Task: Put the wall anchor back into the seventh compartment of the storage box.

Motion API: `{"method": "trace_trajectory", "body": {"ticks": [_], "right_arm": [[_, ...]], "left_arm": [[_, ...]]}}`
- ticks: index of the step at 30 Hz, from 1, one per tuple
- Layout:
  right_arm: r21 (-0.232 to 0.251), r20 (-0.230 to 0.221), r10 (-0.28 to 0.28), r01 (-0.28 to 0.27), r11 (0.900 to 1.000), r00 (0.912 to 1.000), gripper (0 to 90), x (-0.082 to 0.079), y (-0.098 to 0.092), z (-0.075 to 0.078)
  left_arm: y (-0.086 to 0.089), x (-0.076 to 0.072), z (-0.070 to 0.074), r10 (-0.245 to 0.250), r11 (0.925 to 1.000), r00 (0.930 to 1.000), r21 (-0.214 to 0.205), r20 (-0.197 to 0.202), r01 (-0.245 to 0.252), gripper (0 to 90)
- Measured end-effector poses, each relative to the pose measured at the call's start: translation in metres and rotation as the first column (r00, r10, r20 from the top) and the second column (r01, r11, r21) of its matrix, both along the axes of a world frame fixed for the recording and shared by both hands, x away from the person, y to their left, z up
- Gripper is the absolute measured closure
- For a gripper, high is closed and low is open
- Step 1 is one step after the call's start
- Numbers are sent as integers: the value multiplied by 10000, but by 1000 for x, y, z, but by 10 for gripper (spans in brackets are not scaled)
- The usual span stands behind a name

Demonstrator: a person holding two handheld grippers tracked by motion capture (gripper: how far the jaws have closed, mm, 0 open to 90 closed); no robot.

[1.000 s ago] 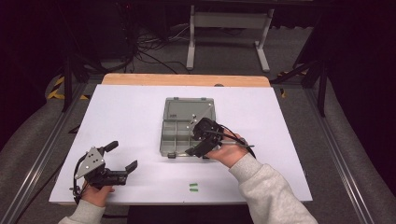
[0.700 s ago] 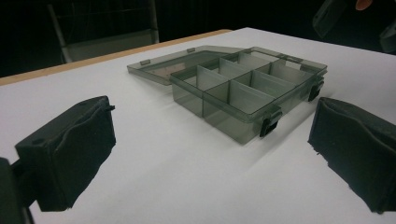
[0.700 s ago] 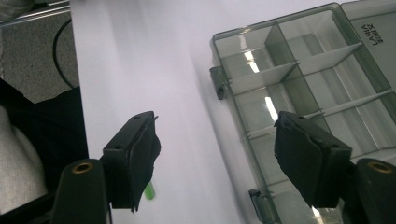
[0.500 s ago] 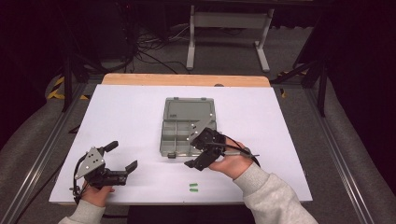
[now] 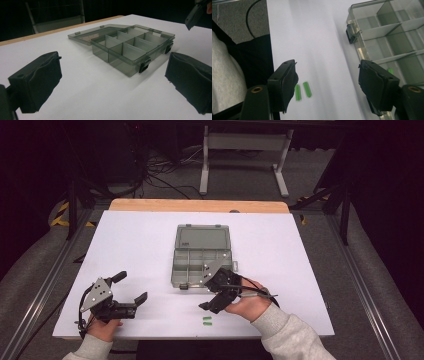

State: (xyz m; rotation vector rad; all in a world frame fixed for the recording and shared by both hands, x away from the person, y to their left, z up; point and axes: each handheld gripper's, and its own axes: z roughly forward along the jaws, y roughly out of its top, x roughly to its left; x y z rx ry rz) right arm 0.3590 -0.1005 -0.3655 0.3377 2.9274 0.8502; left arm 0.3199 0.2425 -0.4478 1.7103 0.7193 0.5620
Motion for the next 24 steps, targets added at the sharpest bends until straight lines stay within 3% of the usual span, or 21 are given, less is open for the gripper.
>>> {"method": "trace_trajectory", "body": {"ticks": [14,24], "right_arm": [[-749,-505,170,-207,9970,9986,333,-5,7,-22],[-1399,-905,269,-395,9894,9955,341,-7,11,-38]], "left_arm": [[-1,0,0,-7,10000,10000,-14,43,7,9],[-1,0,-1,13,10000,10000,-82,63,-12,10]]}}
